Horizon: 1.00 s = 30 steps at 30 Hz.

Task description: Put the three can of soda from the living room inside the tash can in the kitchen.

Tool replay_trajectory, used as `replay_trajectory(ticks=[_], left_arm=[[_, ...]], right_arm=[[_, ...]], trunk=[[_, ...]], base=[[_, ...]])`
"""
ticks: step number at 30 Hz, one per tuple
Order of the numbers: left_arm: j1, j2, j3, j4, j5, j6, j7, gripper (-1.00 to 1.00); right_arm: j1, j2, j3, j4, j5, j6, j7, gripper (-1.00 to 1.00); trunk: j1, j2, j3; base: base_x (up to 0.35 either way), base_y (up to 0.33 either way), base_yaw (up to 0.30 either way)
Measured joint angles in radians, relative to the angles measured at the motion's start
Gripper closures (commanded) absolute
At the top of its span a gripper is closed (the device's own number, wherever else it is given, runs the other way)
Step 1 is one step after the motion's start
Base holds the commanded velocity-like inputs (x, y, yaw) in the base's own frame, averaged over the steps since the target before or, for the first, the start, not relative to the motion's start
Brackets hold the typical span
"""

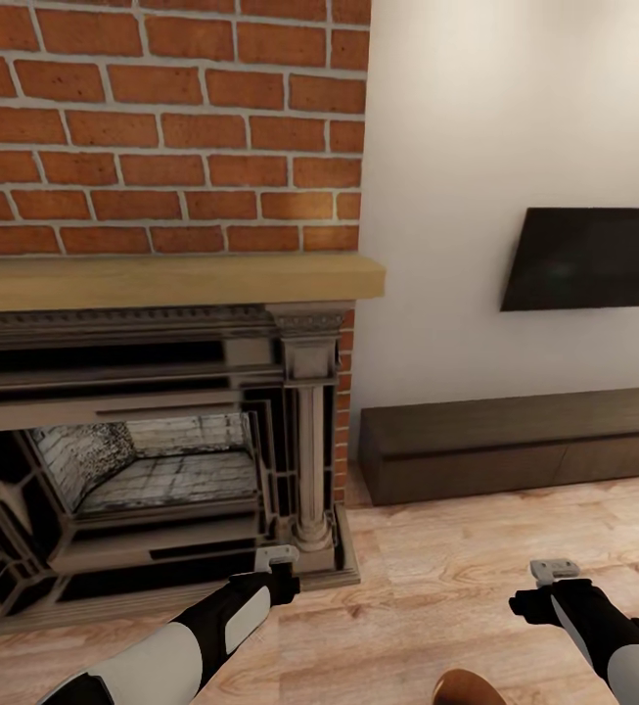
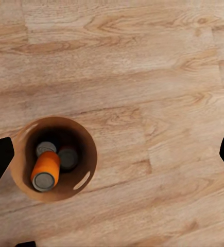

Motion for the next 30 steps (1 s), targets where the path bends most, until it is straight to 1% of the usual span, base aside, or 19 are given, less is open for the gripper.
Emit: replay_trajectory(ticks=[8,17,30], left_arm=[[0.0,0.0,0.0,0.0,0.0,0.0,0.0,-1.0],[0.0,0.0,0.0,0.0,-0.001,0.0,0.0,-1.0],[0.0,0.0,-0.002,0.0,-0.001,-0.006,0.0,-1.0]], right_arm=[[0.0,0.006,0.0,0.001,0.001,-0.003,0.0,-1.0],[0.0,0.014,0.002,0.042,0.001,-0.092,0.0,-1.0],[0.0,0.015,0.004,0.054,0.003,-0.108,0.0,-1.0]], trunk=[[-0.031,0.056,0.025],[-0.065,0.119,0.053],[-0.115,0.21,0.094]], base=[[0.0,0.0,0.0],[0.0,0.0,0.0],[0.0,0.0,0.0]])
